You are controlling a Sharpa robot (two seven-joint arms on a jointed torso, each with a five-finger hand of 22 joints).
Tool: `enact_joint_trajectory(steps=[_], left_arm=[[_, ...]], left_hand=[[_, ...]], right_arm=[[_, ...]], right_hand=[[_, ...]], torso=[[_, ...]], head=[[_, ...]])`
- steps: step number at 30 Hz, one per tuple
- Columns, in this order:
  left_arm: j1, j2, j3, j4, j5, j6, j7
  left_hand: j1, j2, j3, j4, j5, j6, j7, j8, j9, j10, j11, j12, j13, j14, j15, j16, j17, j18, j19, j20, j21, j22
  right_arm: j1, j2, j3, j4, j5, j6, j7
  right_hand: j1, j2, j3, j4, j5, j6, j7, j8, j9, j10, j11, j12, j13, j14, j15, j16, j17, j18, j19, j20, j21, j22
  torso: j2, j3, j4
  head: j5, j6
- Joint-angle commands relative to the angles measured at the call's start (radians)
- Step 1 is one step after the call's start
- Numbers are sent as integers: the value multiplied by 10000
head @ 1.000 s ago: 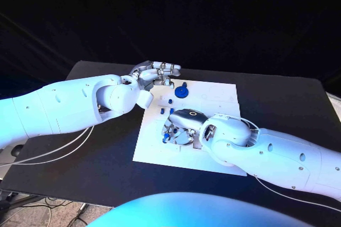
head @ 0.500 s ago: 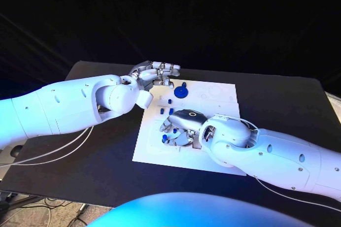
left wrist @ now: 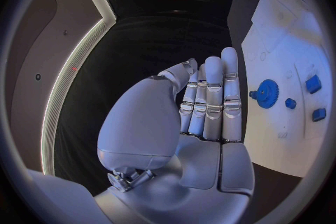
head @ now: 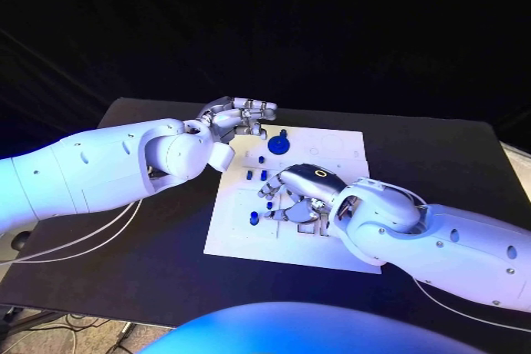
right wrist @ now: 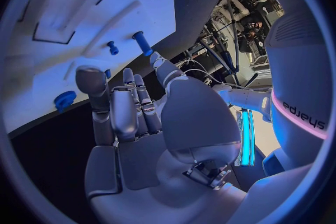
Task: Assemble the parts on the task board
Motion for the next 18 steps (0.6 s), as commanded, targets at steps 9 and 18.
enact_joint_trajectory(steps=[9, 18], left_arm=[[-4, -5, -13, -29, -50, 198, 55], [-10, -32, -40, -66, -50, 184, 54]], left_hand=[[1, 93, -60, 20, 16, -47, -11, 24, -16, -68, 31, 61, 13, -43, -1, -62, -11, 186, 10, 51, -44, -11], [1, 93, -60, 20, 16, -47, -11, 24, -16, -68, 31, 61, 13, -43, -1, -62, -11, 186, 10, 51, -44, -11]], right_arm=[[437, -2710, 29, 1442, 3406, -908, -567], [230, -4238, -146, 2246, 2820, -1079, -2701]], right_hand=[[-48, 290, -641, 346, 607, 397, -572, 429, 22, 2426, -692, 6117, 4868, 597, -627, 1186, 1551, -286, 1154, -603, 1763, 2544], [-906, 264, -1576, 1285, 1597, 449, -593, 1037, 177, 3208, -754, 10108, 9920, 735, -636, 1960, 2675, -455, 1441, -601, 2492, 3624]], torso=[[-140, -53, -223], [-245, -73, -409]], head=[[-544, 254], [-963, 365]])
